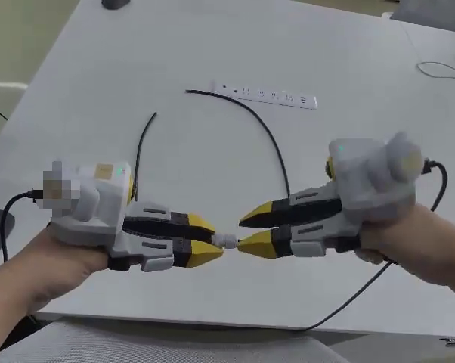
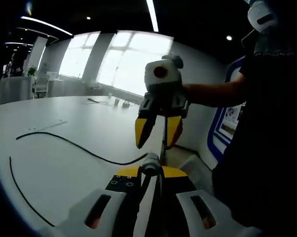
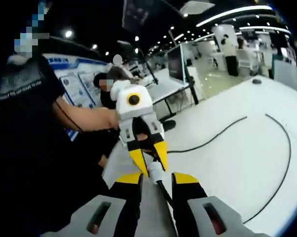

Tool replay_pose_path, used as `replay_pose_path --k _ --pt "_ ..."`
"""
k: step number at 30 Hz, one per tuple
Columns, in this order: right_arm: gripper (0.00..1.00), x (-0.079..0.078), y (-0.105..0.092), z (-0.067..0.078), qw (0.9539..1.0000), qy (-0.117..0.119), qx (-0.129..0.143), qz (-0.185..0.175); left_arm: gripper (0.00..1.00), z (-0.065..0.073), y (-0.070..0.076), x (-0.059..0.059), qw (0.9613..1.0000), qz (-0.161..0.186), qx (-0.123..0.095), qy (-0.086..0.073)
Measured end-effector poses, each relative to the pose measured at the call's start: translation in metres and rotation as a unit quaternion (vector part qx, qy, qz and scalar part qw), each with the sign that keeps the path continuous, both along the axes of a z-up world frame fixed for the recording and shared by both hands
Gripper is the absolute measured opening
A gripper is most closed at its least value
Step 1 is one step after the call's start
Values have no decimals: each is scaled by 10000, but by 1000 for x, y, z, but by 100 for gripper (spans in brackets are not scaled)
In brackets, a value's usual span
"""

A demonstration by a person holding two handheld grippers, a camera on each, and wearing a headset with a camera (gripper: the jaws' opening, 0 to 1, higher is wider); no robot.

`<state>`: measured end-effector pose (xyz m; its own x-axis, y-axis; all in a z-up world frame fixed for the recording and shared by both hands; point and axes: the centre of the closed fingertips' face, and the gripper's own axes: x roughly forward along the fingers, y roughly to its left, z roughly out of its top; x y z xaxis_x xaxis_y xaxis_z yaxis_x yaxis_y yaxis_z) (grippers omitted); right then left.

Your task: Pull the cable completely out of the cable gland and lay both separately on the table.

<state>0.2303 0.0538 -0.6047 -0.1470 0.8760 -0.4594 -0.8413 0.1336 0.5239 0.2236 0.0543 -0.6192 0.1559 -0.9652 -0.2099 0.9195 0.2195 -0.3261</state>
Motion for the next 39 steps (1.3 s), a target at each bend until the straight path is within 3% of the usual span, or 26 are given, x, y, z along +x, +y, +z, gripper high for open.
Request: replay_pose_path --k 2,3,6,7,12,14,17,20,26,30,31,34,35,36,39 --pt "21 1 3 0 9978 633 169 -51 15 2 -1 0 10000 -36 3 -87" --pt "23 -1 3 -1 9911 1309 170 -151 15 2 -1 -1 9999 -56 18 -115" --pt "22 2 3 -7 9871 1568 255 -185 15 3 -3 -1 9997 -100 63 -226" --pt "21 -5 2 -6 9801 1964 262 -93 15 3 -3 -2 9996 -110 78 -230" --pt "15 -8 4 -6 9788 2014 376 -25 15 2 -3 -3 9993 -174 154 -289" --pt "14 -12 4 -3 9754 2166 417 39 15 1 -2 -3 9993 -173 177 -287" --pt "14 -17 4 -7 9779 2064 282 192 15 2 -2 -2 9993 -181 160 -287" --pt "14 -18 4 -9 9764 2129 254 253 15 3 -3 -2 9993 -211 156 -278" --pt "10 -18 6 -12 9802 1932 250 355 15 1 -4 0 9993 -221 179 -236" --pt "9 -17 7 -12 9869 1535 258 422 15 -1 -3 1 9995 -181 183 -157" --pt "9 -16 7 -13 9890 1399 246 424 15 -1 -2 1 9995 -163 192 -163" --pt "9 -15 8 -13 9960 679 167 562 15 -2 -1 3 9997 -138 204 -91" --pt "9 -14 8 -14 9970 511 130 572 15 -3 -1 3 9997 -130 206 -90" --pt "9 -14 8 -14 9976 155 124 668 15 -3 -1 3 9997 -124 209 -74" --pt "8 -15 9 -13 9971 -295 105 687 15 -2 0 2 9998 -96 152 -3"
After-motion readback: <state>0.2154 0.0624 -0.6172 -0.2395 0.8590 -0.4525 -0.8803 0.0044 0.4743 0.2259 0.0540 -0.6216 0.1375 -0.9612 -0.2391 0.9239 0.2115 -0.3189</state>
